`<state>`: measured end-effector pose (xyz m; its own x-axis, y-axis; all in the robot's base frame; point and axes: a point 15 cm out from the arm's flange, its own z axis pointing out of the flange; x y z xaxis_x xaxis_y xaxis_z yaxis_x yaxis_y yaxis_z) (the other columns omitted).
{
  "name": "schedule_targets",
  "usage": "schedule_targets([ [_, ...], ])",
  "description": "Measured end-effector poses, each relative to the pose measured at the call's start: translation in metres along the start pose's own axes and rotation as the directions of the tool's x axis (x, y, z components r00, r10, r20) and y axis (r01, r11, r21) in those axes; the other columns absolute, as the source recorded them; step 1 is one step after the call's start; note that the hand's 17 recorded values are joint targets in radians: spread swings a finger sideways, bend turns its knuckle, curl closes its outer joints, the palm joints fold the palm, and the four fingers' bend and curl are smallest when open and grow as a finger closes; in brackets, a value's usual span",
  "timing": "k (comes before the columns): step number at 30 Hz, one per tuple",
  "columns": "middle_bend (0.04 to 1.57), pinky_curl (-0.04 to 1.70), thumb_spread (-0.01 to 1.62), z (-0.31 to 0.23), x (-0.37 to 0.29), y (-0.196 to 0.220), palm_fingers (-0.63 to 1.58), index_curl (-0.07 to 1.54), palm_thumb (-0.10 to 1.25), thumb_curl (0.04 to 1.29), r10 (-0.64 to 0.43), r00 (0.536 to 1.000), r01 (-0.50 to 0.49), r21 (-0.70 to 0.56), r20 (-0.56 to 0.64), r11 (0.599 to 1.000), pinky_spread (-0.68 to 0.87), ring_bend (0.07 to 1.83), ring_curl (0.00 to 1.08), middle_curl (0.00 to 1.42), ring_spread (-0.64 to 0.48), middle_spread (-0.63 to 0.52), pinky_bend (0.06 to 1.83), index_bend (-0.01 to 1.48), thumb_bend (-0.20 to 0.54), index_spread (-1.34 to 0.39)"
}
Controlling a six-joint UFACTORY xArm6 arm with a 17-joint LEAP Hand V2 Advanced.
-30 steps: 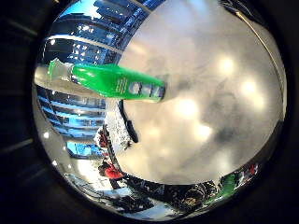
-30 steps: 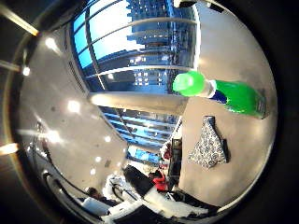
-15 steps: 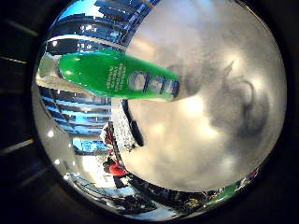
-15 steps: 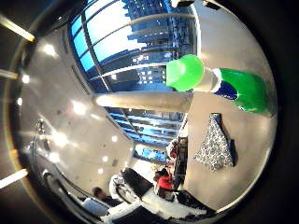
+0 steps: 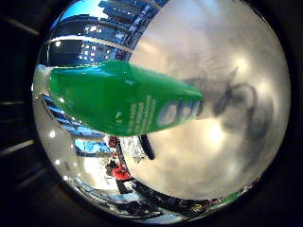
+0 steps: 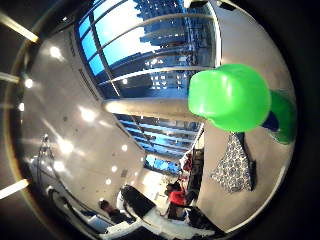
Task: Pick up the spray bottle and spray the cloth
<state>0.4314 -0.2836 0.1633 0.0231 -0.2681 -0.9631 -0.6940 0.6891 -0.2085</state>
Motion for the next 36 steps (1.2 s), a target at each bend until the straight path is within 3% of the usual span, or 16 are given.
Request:
schedule_targets([
  [36, 0.21, 0.32, 0.89, 0.045, 0.029, -0.004, 0.00, 0.22, 0.43, 0.30, 0.083, 0.996, -0.082, -0.060, 0.017, 0.995, 0.35, 0.33, 0.28, 0.32, 0.02, 0.01, 0.49, 0.14, -0.031, -0.26],
])
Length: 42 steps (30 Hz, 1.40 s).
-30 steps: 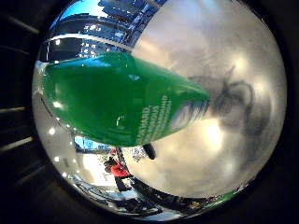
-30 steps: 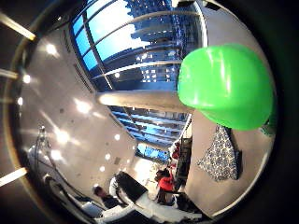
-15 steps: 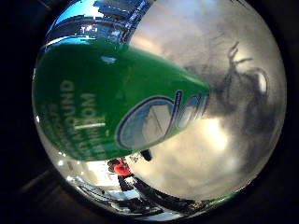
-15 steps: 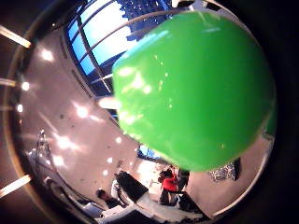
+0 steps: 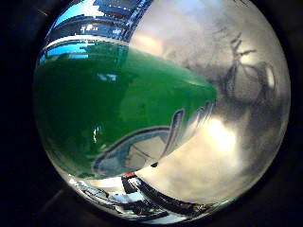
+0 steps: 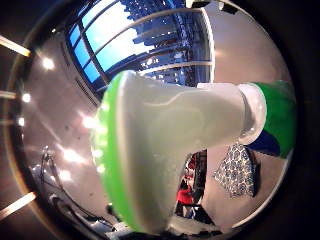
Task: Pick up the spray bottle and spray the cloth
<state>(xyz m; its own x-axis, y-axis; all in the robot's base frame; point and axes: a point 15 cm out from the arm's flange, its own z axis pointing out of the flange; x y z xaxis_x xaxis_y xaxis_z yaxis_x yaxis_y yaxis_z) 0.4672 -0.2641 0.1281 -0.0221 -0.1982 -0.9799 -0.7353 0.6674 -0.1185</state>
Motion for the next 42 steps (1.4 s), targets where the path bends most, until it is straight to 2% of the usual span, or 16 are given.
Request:
schedule_targets([
  [15, 0.22, 0.31, 0.89, -0.003, 0.011, -0.001, 0.01, 0.23, 0.44, 0.29, 0.023, 1.000, -0.023, 0.007, 0.003, 1.000, 0.35, 0.34, 0.28, 0.34, 0.02, 0.01, 0.50, 0.14, -0.032, -0.25],
  [29, 0.23, 0.31, 0.90, 0.027, 0.014, -0.010, 0.02, 0.24, 0.45, 0.30, 0.030, 0.999, -0.031, -0.036, -0.033, 0.999, 0.36, 0.33, 0.28, 0.34, 0.04, 0.03, 0.50, 0.14, -0.031, -0.23],
  [34, 0.30, 0.30, 0.89, 0.040, 0.017, -0.015, 0.10, 0.22, 0.49, 0.30, 0.020, 0.997, -0.024, -0.050, -0.075, 0.998, 0.35, 0.44, 0.31, 0.37, 0.03, 0.04, 0.49, 0.12, -0.029, -0.19],
  [37, 0.33, 0.31, 0.89, 0.047, 0.018, -0.017, 0.12, 0.21, 0.50, 0.30, 0.019, 0.995, -0.025, -0.057, -0.101, 0.998, 0.33, 0.50, 0.32, 0.39, 0.00, 0.03, 0.51, 0.12, -0.029, -0.17],
  [42, 0.38, 0.34, 0.88, 0.056, 0.013, -0.026, 0.20, 0.21, 0.59, 0.31, -0.022, 0.991, 0.010, -0.086, -0.134, 0.996, 0.07, 0.69, 0.39, 0.43, -0.13, -0.04, 0.60, 0.12, -0.022, -0.14],
])
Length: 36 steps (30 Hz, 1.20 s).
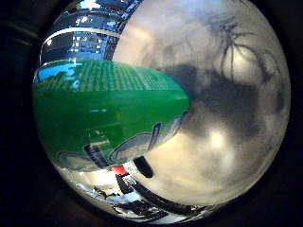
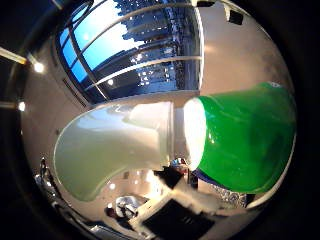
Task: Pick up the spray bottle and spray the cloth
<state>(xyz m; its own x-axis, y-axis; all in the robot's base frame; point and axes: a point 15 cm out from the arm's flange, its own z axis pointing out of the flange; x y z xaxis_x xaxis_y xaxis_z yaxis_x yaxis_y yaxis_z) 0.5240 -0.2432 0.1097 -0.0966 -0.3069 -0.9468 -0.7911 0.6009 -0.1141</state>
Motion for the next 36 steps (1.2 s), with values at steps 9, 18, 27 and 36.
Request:
schedule_targets([
  [9, 0.59, 0.54, 0.88, 0.008, 0.006, -0.005, 0.33, 0.23, 0.65, 0.31, 0.011, 0.999, -0.012, -0.009, -0.051, 1.000, -0.33, 1.11, 0.61, 0.61, -0.30, -0.19, 1.02, 0.17, -0.026, -0.18],
  [18, 0.86, 0.80, 0.86, 0.006, 0.012, -0.011, 0.48, 0.41, 0.73, 0.32, 0.018, 0.997, -0.017, 0.018, -0.075, 1.000, -0.37, 1.39, 0.79, 0.92, -0.36, -0.34, 1.33, 0.45, -0.026, -0.37],
  [27, 1.01, 0.89, 0.85, -0.008, 0.021, -0.024, 0.69, 0.65, 0.80, 0.33, 0.024, 0.995, -0.016, 0.079, -0.098, 0.997, -0.34, 1.41, 0.78, 1.04, -0.30, -0.36, 1.35, 0.67, -0.024, -0.46],
  [36, 1.05, 0.92, 0.84, -0.012, 0.011, -0.032, 0.93, 0.82, 0.82, 0.34, 0.012, 0.997, -0.003, 0.110, -0.082, 0.994, -0.29, 1.37, 0.72, 1.00, -0.23, -0.27, 1.24, 0.76, -0.026, -0.45],
])
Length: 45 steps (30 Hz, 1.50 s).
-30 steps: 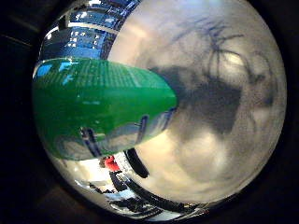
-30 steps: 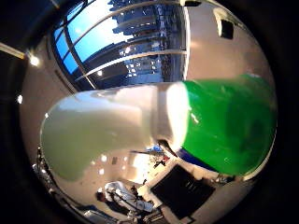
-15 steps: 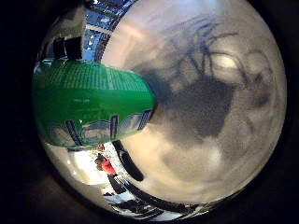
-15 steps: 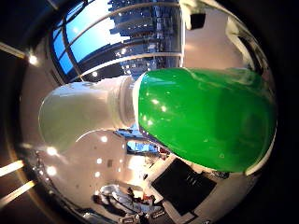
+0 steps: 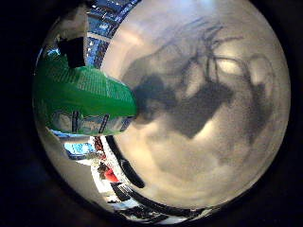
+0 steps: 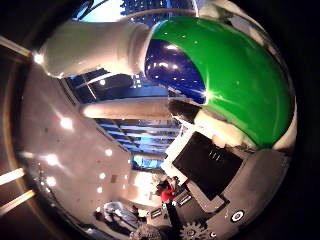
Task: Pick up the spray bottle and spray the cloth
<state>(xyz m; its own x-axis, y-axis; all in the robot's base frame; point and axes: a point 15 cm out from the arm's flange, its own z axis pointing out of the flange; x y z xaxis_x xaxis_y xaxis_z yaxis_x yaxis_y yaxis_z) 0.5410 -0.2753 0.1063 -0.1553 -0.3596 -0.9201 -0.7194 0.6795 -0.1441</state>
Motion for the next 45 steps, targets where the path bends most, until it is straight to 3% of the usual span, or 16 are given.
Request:
schedule_targets([
  [7, 1.15, 1.08, 0.85, -0.010, -0.019, -0.016, 1.05, 0.93, 0.85, 0.34, -0.025, 0.999, 0.023, 0.056, 0.031, 0.998, -0.25, 1.36, 0.74, 0.95, -0.21, -0.19, 1.10, 0.92, -0.024, -0.38],
  [15, 1.26, 1.30, 0.90, -0.024, -0.055, -0.034, 1.10, 0.94, 0.91, 0.35, -0.080, 0.995, 0.073, 0.112, 0.061, 0.991, -0.22, 1.36, 0.78, 0.90, -0.22, -0.14, 1.04, 1.05, -0.017, -0.29],
  [23, 1.33, 1.46, 0.95, -0.030, -0.096, -0.025, 1.11, 0.90, 1.10, 0.44, -0.139, 0.984, 0.133, 0.065, 0.114, 0.989, -0.20, 1.37, 0.81, 0.84, -0.22, -0.12, 0.99, 1.11, -0.004, -0.24],
  [27, 1.35, 1.53, 0.97, -0.032, -0.101, 0.000, 1.11, 0.88, 1.13, 0.49, -0.189, 0.979, 0.193, -0.052, 0.077, 0.980, -0.19, 1.37, 0.82, 0.81, -0.22, -0.11, 0.98, 1.12, -0.011, -0.22],
  [33, 1.37, 1.59, 0.98, -0.057, -0.122, 0.038, 1.11, 0.86, 1.12, 0.54, -0.348, 0.937, 0.333, -0.232, -0.026, 0.914, -0.18, 1.36, 0.84, 0.78, -0.22, -0.11, 0.96, 1.13, -0.014, -0.21],
  [45, 1.39, 1.64, 0.98, -0.096, -0.110, 0.078, 1.11, 0.83, 1.12, 0.62, -0.535, 0.829, 0.394, -0.507, -0.164, 0.767, -0.16, 1.36, 0.85, 0.76, -0.22, -0.11, 0.95, 1.15, -0.013, -0.20],
])
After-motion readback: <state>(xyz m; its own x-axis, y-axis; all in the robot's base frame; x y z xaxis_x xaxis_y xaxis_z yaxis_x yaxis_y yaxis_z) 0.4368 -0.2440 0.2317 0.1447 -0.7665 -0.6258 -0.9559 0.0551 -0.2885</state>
